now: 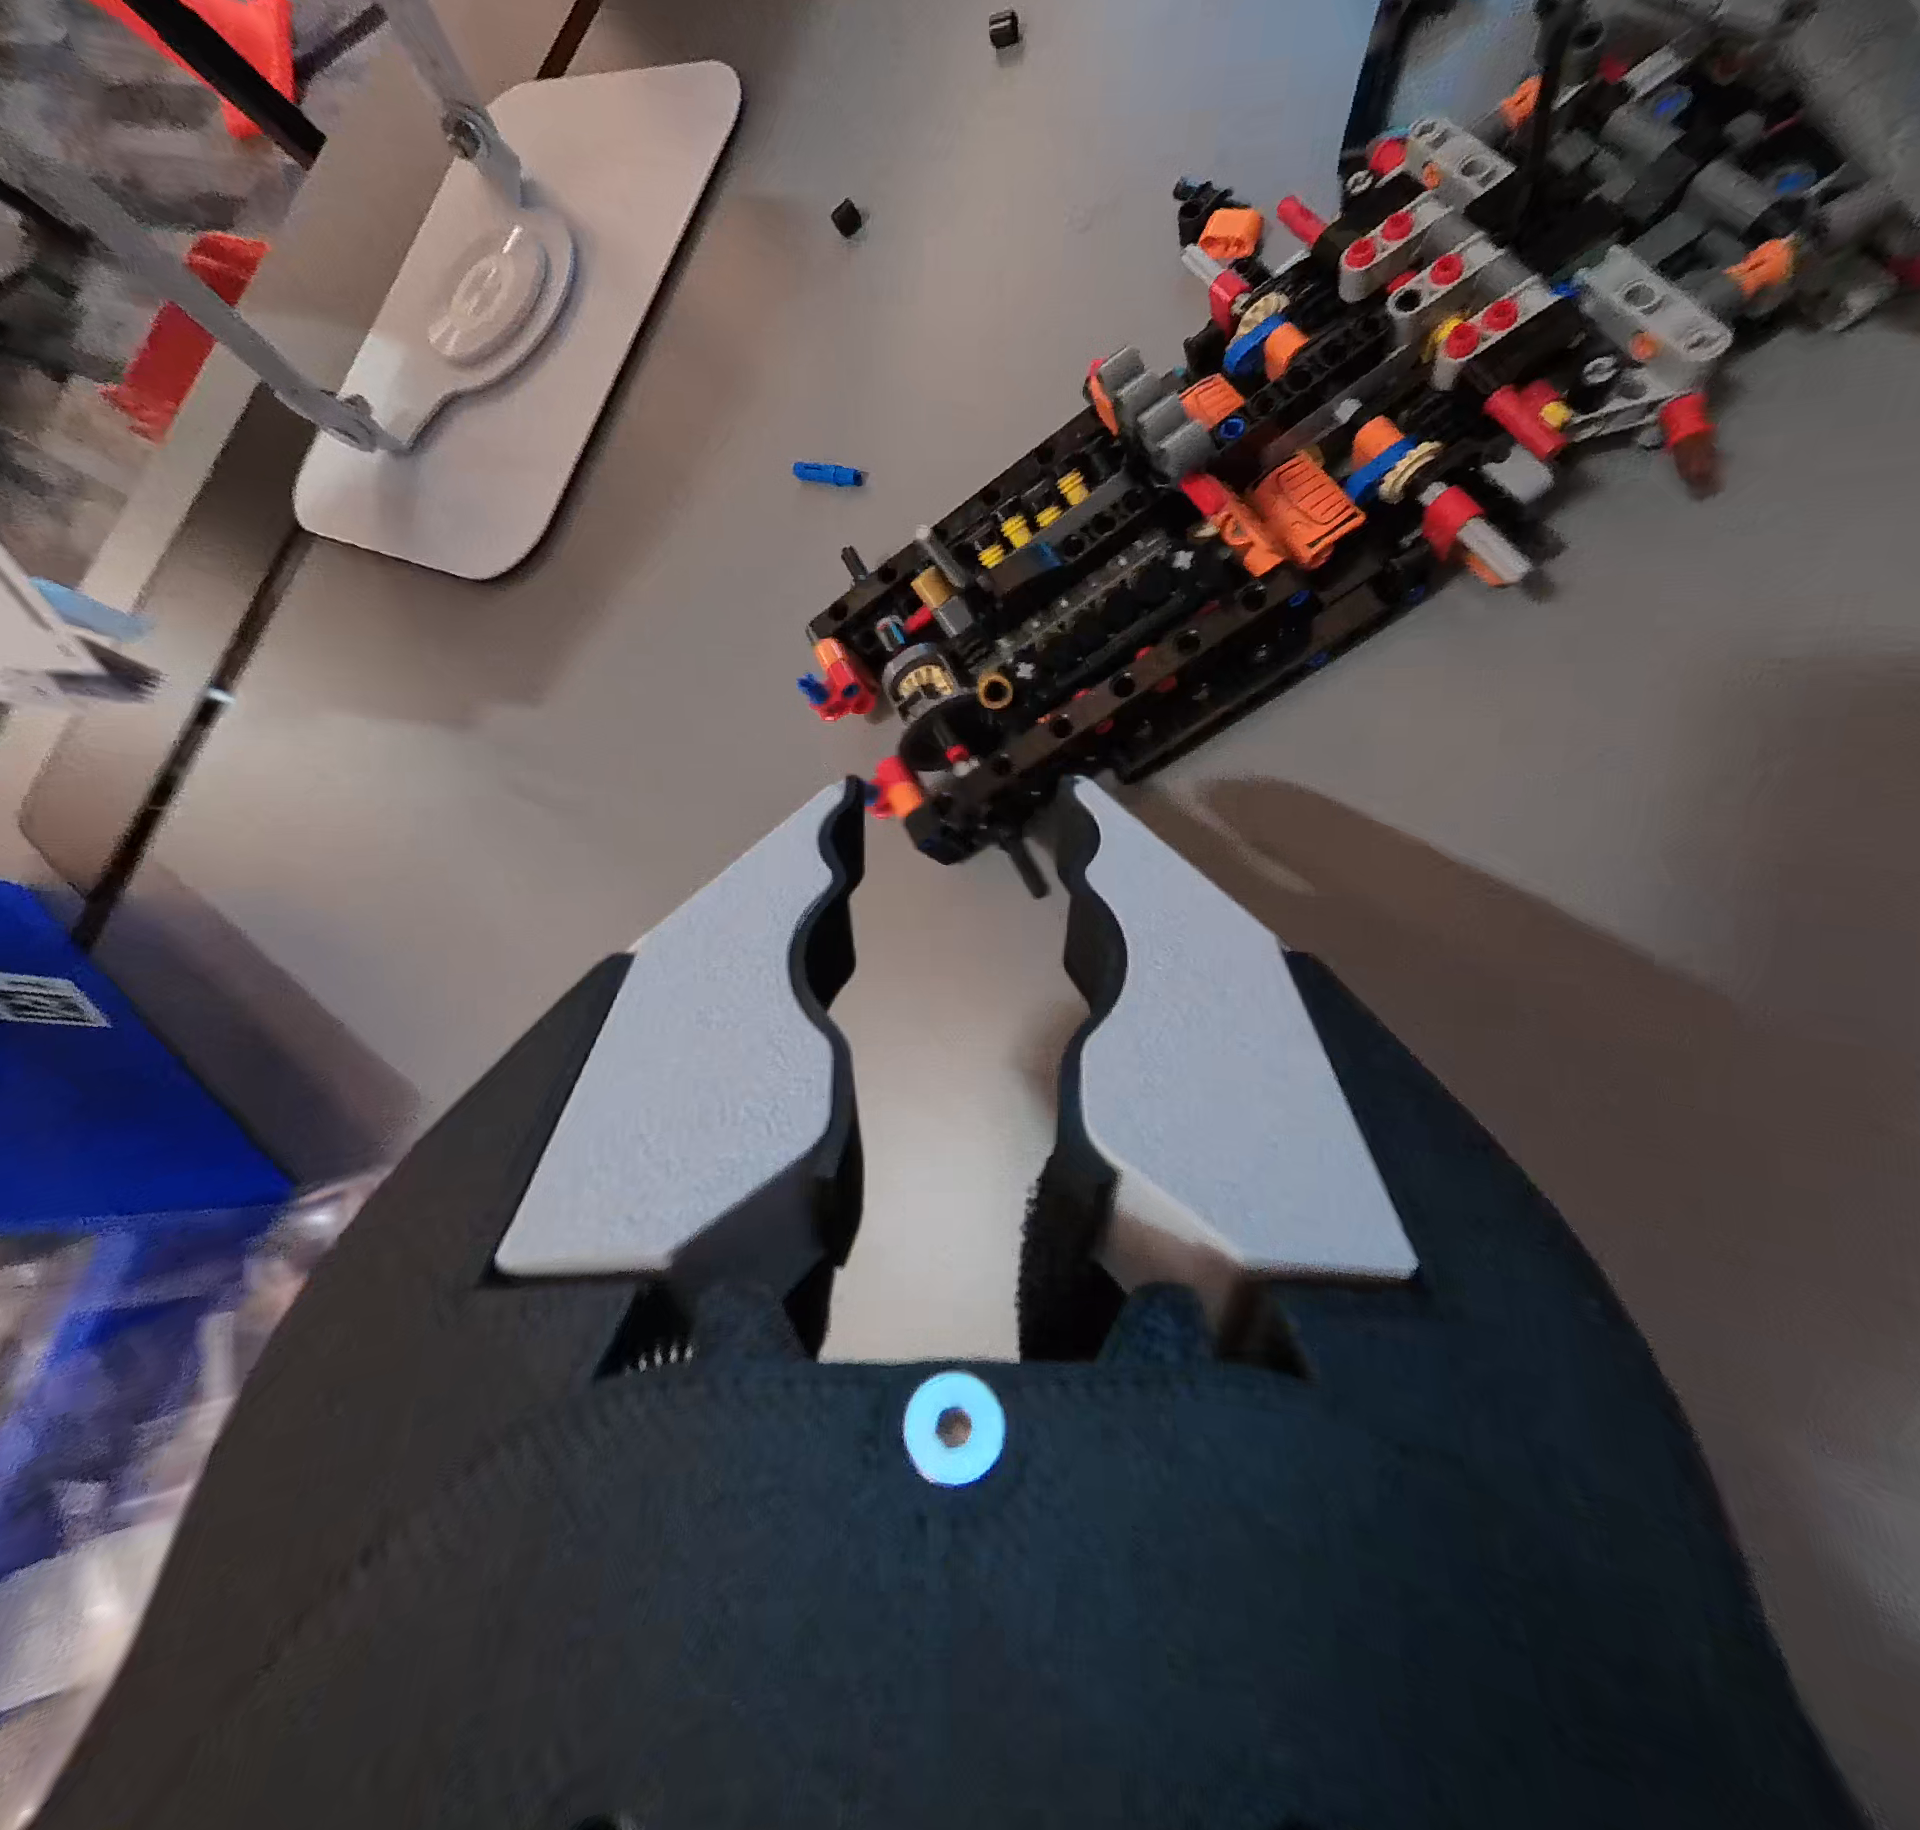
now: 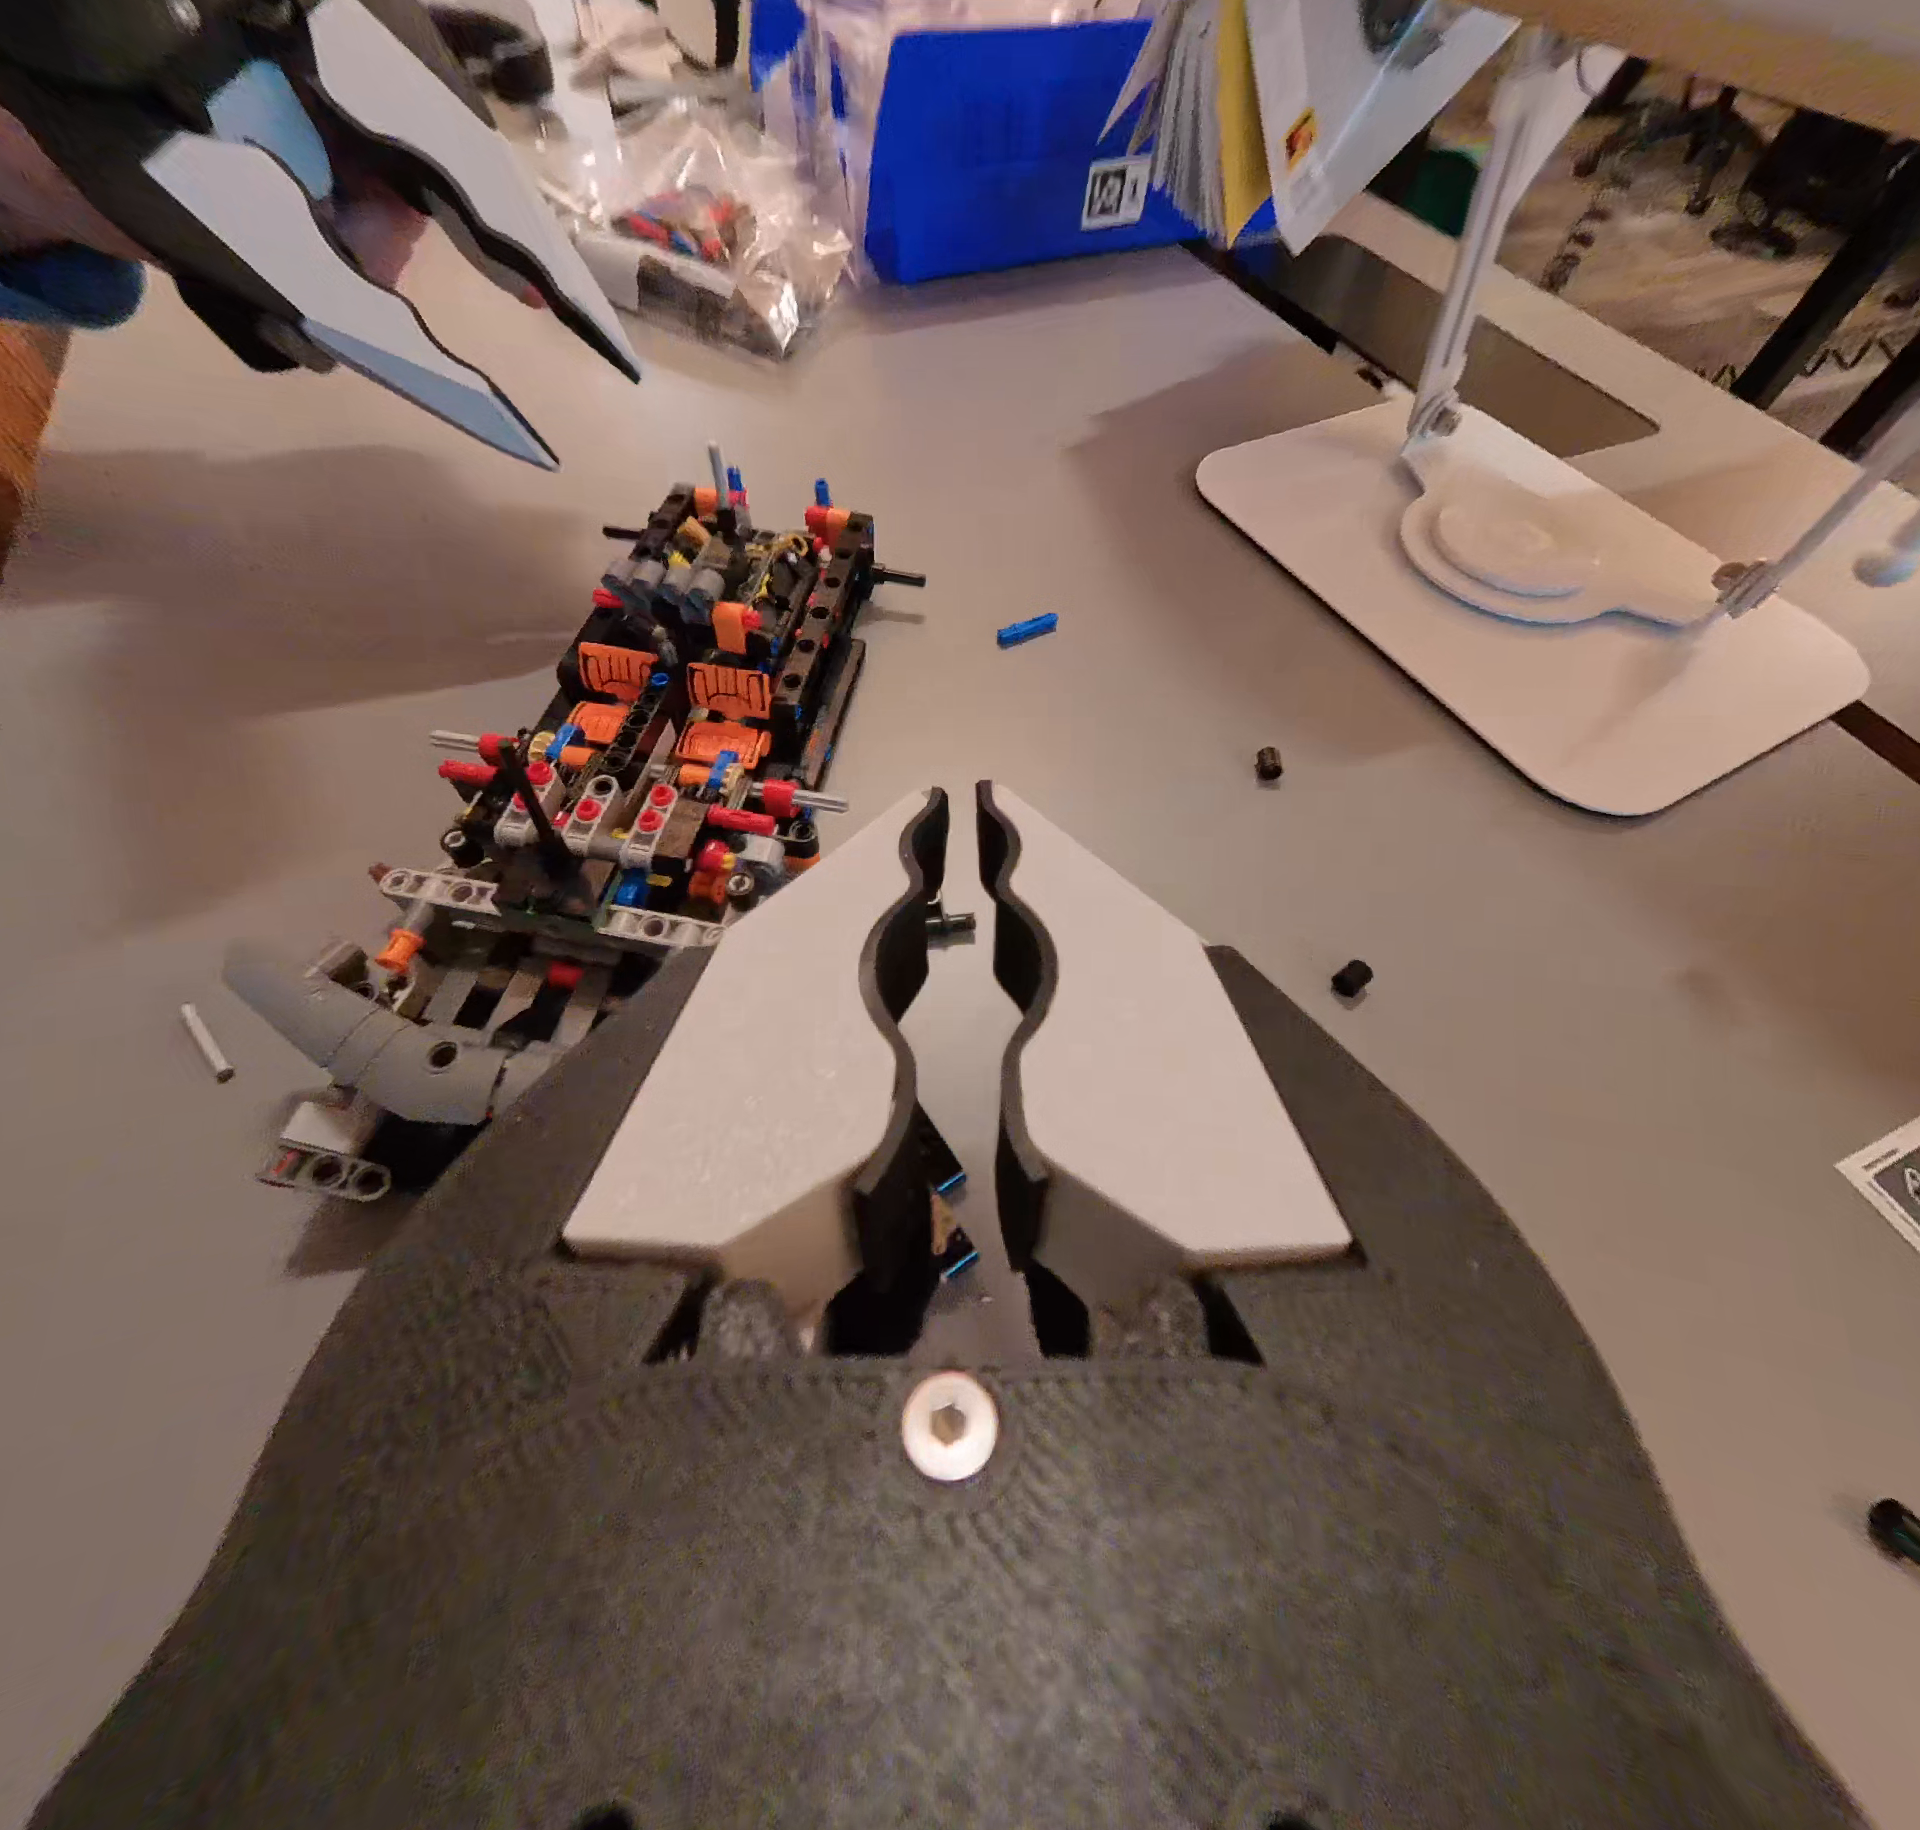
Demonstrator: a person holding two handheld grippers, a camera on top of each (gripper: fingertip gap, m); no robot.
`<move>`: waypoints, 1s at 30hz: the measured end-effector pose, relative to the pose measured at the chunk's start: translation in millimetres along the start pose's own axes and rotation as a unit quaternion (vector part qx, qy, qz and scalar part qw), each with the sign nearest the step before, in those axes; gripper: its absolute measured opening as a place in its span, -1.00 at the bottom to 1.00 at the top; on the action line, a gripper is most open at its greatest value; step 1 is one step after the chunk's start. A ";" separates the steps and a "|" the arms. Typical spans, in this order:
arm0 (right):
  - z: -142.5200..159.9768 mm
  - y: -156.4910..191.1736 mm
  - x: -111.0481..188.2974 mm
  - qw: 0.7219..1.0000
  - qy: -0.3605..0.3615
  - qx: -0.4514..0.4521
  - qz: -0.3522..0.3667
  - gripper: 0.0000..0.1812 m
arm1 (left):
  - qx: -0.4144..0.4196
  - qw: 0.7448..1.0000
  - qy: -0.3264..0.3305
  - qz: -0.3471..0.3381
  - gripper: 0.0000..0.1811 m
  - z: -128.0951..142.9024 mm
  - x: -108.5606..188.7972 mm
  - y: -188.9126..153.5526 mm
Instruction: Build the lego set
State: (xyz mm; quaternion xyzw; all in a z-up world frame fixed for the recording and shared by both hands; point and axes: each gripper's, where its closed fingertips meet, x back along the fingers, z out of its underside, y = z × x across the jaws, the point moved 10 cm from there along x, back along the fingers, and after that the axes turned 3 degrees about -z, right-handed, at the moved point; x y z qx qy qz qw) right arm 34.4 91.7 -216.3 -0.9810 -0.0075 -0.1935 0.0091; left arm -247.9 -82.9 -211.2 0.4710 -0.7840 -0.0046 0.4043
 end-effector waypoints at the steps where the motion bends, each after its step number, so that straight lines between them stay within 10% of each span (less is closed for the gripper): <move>1: -3.4 3.5 -1.8 1.000 0.016 0.004 0.000 -0.95 | 0.023 1.000 -0.005 0.015 -0.61 1.4 1.4 -3.1; 16: -13.5 35.7 -21.1 0.985 0.136 -0.082 -0.073 -0.15 | 0.282 0.955 -0.049 0.072 -0.36 15.8 11.1 -38.9; 30: 0.3 38.7 -44.6 0.971 0.183 -0.109 -0.106 -0.01 | 0.356 0.928 -0.055 0.097 -0.20 3.2 -16.8 -70.8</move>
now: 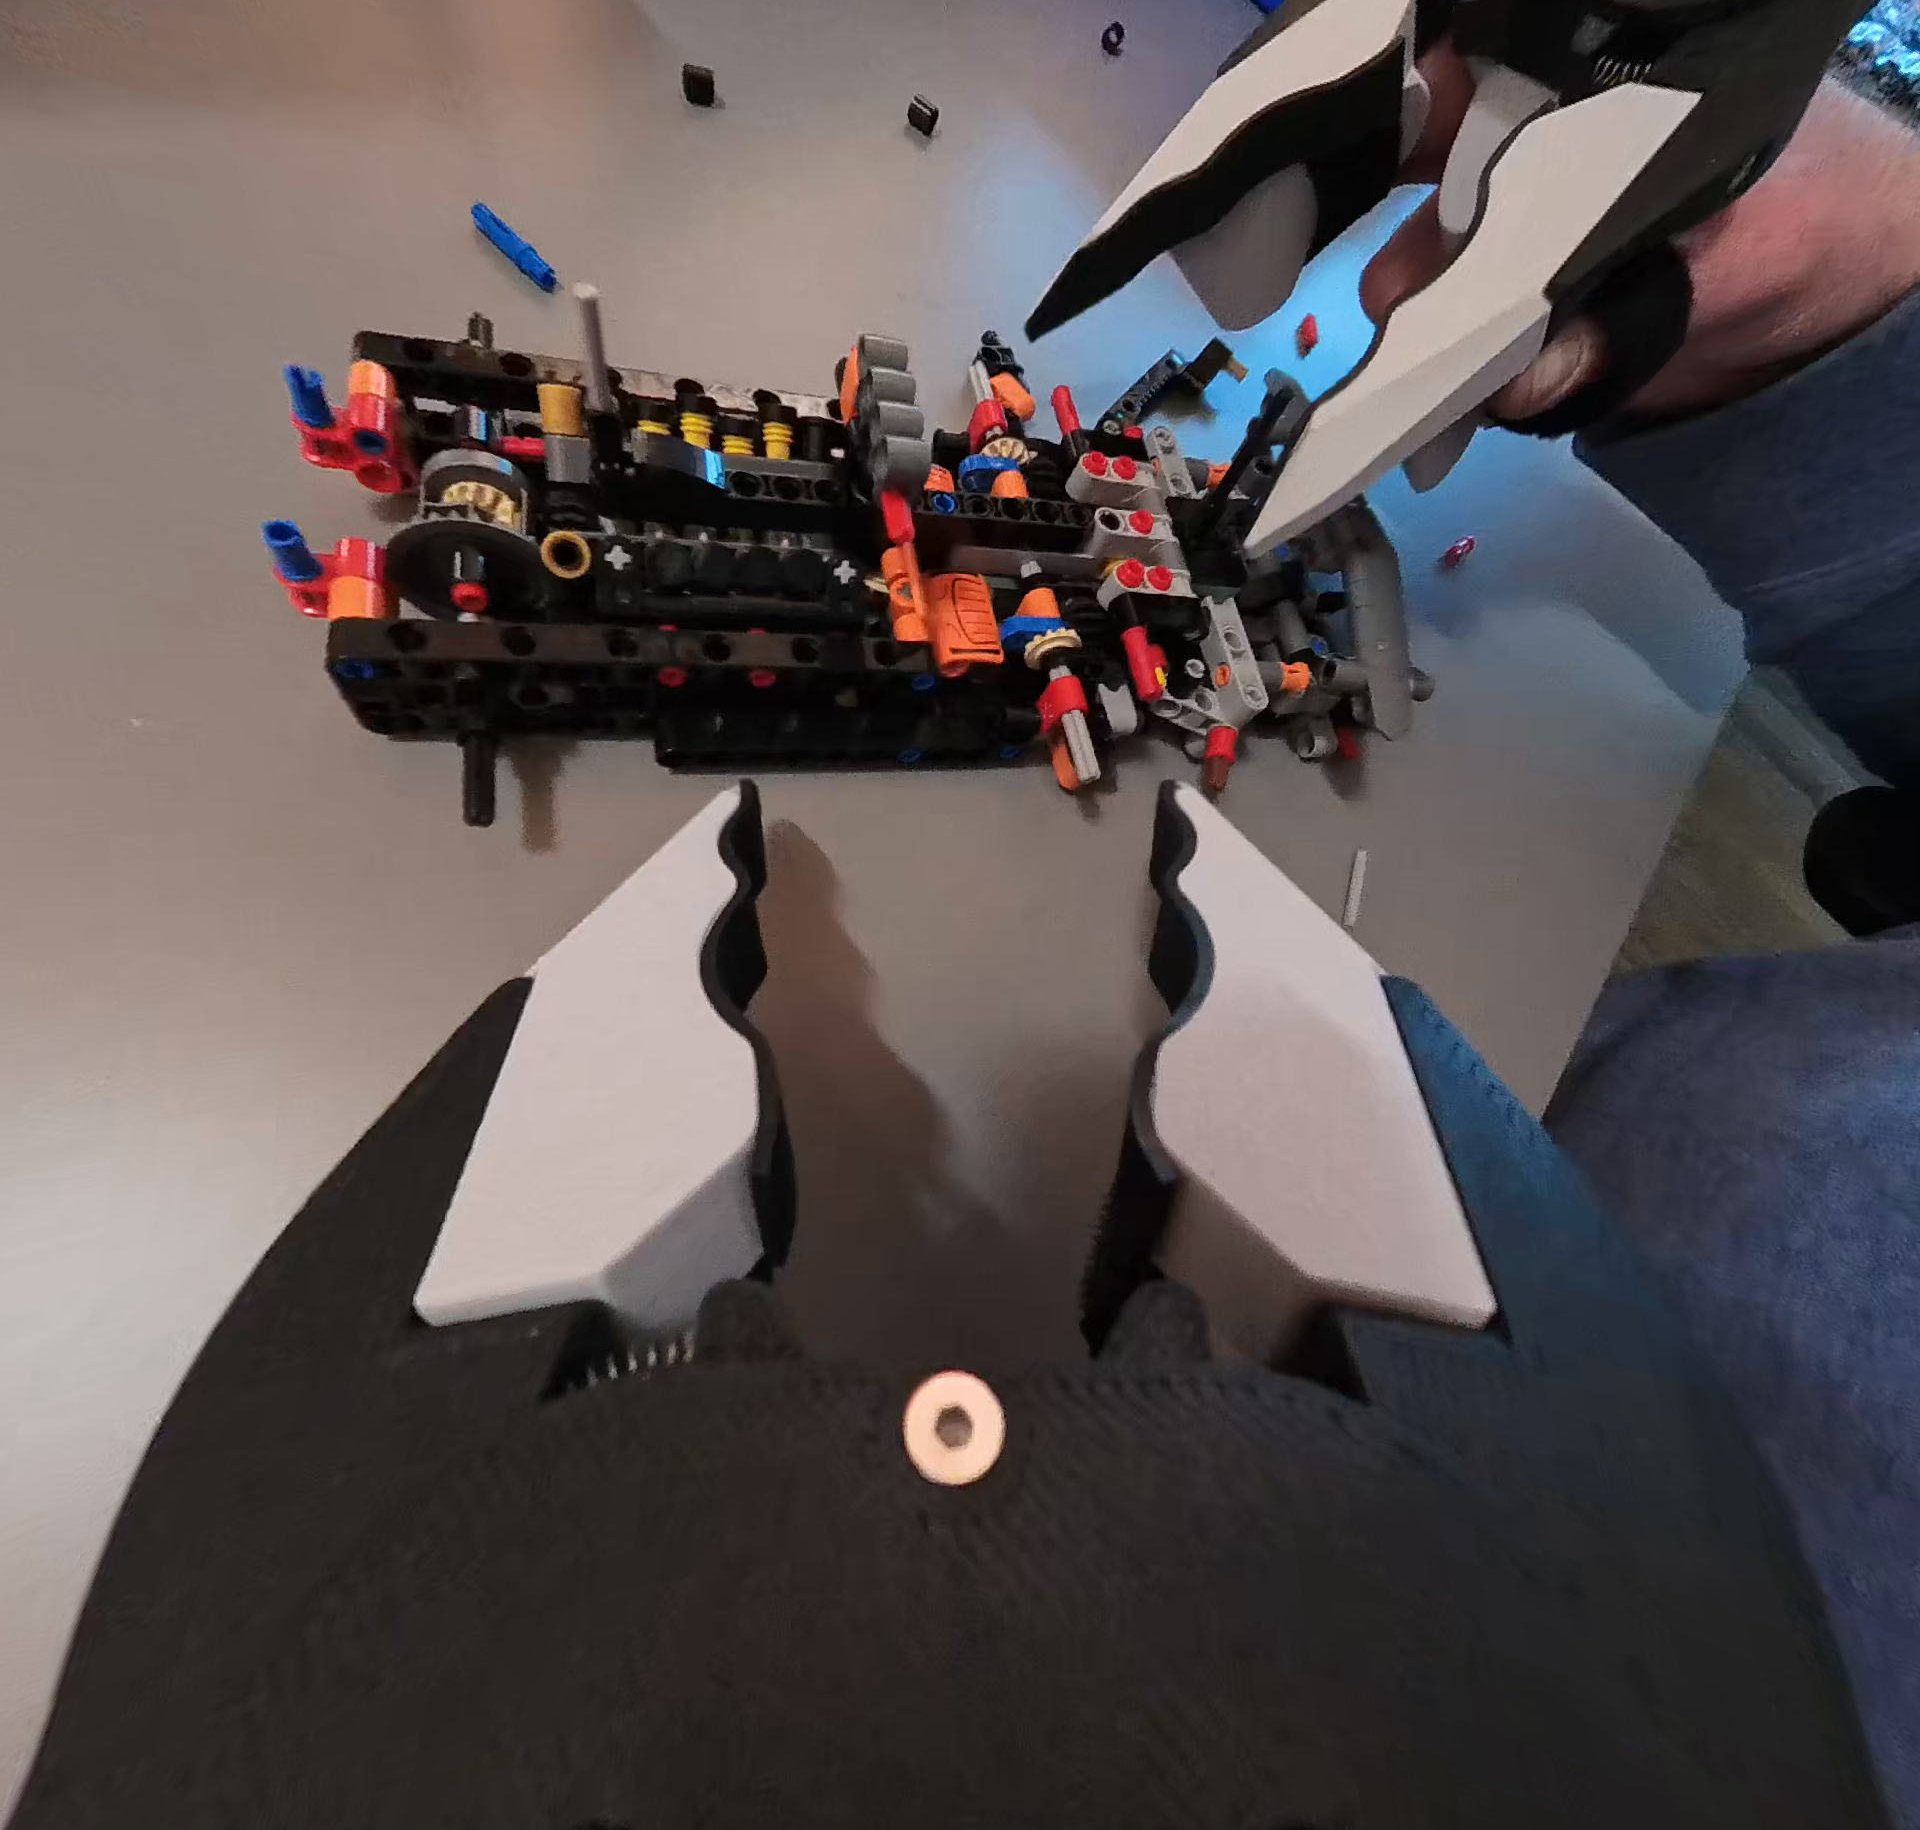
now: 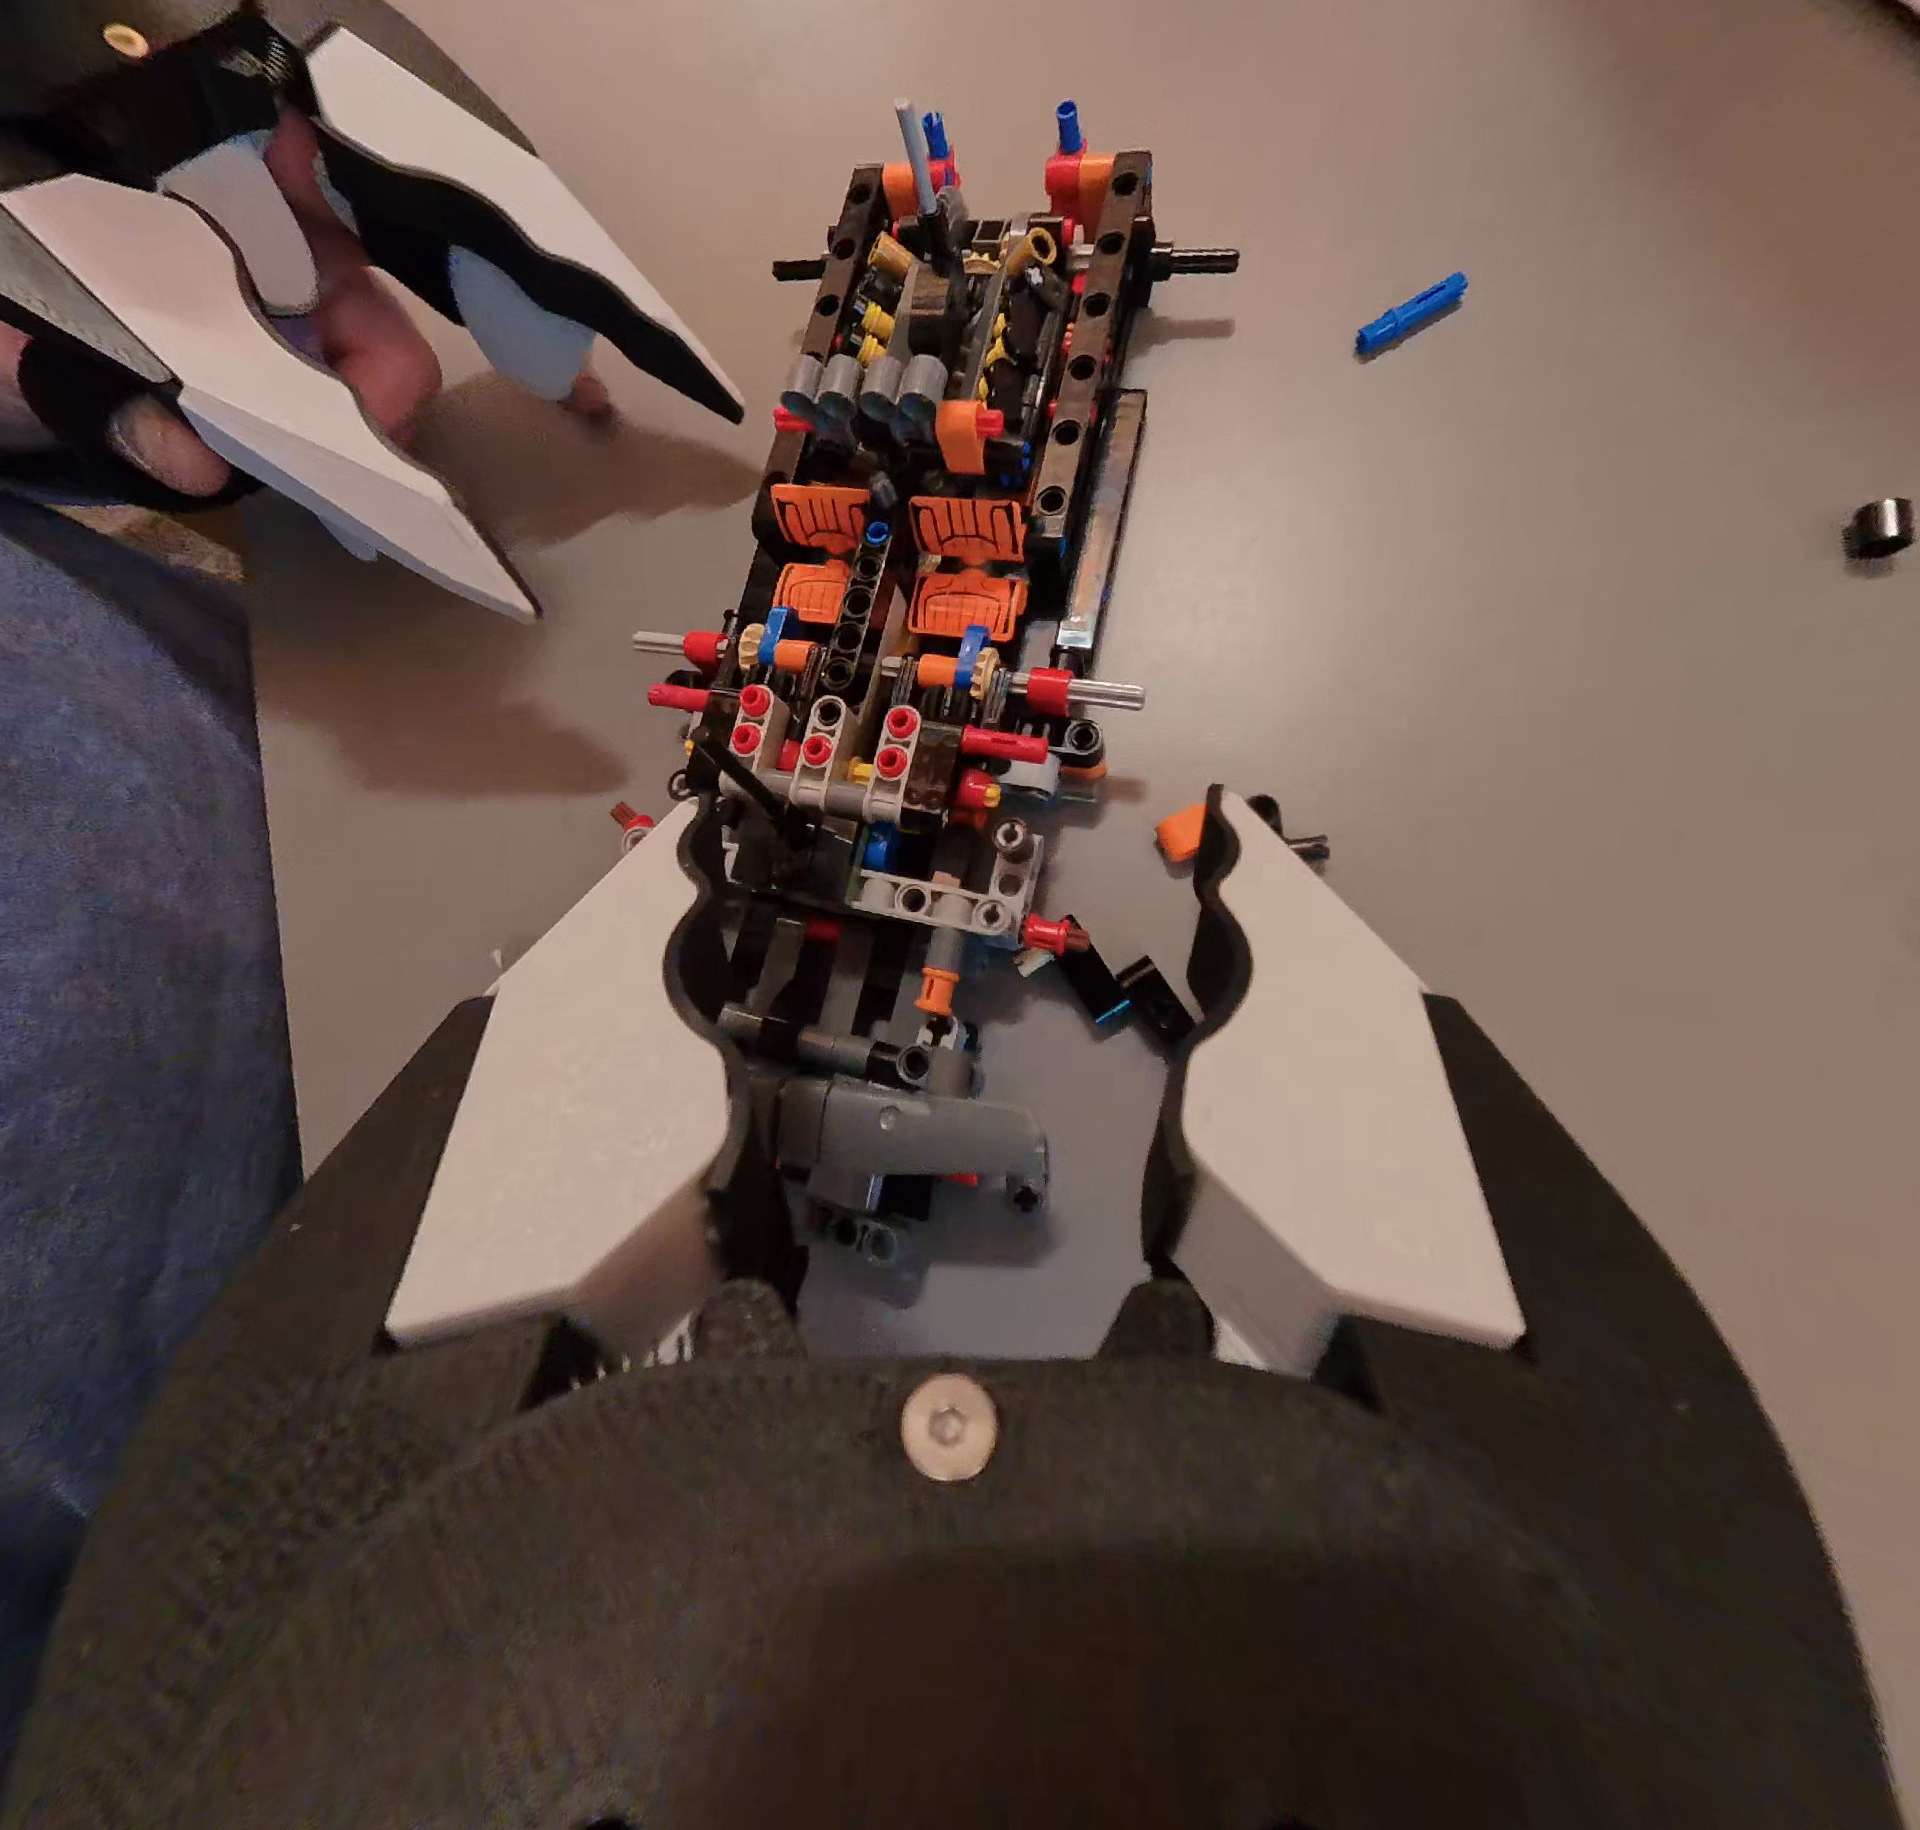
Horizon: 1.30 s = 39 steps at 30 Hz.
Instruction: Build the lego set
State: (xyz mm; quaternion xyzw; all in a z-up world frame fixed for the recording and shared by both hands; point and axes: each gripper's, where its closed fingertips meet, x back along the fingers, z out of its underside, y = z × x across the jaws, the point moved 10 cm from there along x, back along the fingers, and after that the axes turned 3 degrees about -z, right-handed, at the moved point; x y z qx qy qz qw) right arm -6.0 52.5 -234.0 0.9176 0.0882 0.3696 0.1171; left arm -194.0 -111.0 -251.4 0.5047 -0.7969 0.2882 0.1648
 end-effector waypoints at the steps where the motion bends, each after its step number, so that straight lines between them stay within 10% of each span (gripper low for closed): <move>1: -0.1 0.2 -1.3 1.000 0.001 0.001 -0.005 -0.02 | -0.001 1.000 -0.003 -0.002 -0.20 -0.6 -1.9 -1.6; 39: -40.6 9.0 -70.5 0.997 0.010 -0.024 -0.073 -0.05 | 0.016 0.998 -0.003 -0.054 -0.28 -37.2 -13.5 76.5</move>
